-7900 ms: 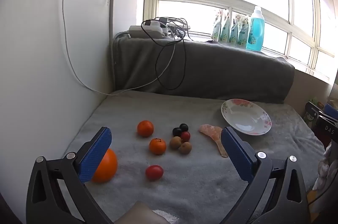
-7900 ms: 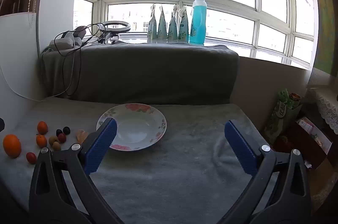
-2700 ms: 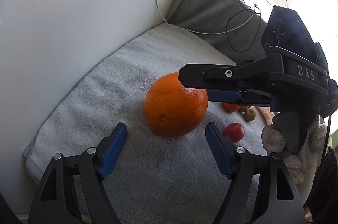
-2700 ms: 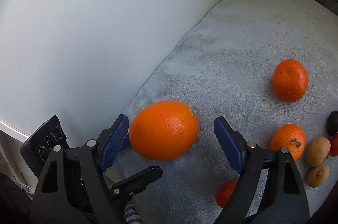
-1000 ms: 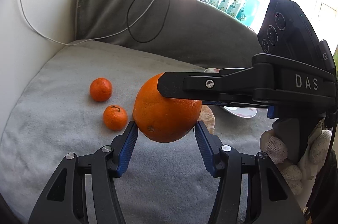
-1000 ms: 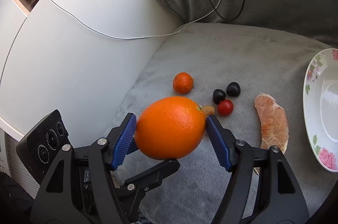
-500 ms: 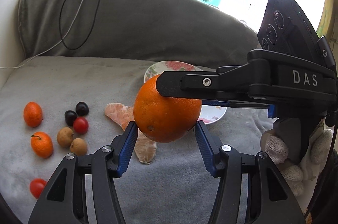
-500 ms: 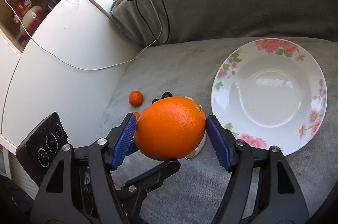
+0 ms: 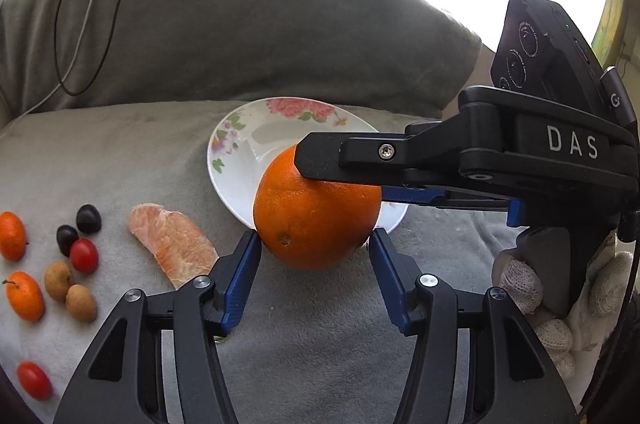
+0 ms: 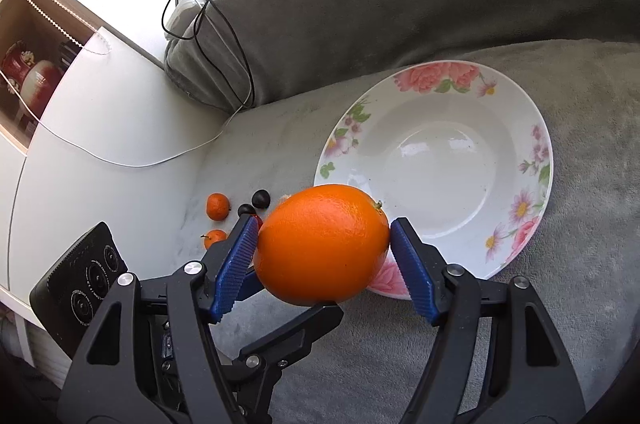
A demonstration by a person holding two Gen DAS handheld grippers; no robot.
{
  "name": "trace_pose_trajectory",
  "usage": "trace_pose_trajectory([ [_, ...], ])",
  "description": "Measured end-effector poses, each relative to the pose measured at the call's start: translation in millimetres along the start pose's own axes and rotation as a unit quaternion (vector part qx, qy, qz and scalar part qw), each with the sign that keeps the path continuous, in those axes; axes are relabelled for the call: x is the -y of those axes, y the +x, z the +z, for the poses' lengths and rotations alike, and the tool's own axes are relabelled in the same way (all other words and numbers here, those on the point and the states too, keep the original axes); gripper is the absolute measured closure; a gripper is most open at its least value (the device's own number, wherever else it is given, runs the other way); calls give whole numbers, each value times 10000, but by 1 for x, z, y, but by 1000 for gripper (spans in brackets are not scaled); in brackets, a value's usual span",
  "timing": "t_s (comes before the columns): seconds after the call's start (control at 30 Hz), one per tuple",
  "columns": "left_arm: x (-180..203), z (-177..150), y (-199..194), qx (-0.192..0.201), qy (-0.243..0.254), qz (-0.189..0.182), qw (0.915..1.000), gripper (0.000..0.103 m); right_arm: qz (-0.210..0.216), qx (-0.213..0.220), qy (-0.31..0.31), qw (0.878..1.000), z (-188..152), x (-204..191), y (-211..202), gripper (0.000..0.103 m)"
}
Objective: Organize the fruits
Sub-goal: 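Lower the large orange into the plate and open both grippers, then move both grippers back toward the red tomatoes on the towel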
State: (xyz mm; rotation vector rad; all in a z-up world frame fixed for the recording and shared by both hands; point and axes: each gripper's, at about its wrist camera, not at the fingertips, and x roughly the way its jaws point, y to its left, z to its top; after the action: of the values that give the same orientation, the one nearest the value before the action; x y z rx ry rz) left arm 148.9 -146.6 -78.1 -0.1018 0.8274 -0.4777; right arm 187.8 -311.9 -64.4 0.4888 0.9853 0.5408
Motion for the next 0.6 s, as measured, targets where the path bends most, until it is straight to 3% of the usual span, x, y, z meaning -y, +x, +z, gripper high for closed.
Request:
trace_pose_trajectory([
  [0.13, 3, 1, -6, 125, 145, 32, 9998, 48, -105, 308, -1, 9995, 2, 6, -13, 31],
  [0.27, 1, -1, -18, 218, 173, 55, 9996, 48, -324, 642, -85, 9974, 4, 8, -31, 23],
  [0.6, -10, -14, -47, 411, -7, 149, 9990, 48, -978, 1244, -494, 9862, -4, 0, -60, 17],
])
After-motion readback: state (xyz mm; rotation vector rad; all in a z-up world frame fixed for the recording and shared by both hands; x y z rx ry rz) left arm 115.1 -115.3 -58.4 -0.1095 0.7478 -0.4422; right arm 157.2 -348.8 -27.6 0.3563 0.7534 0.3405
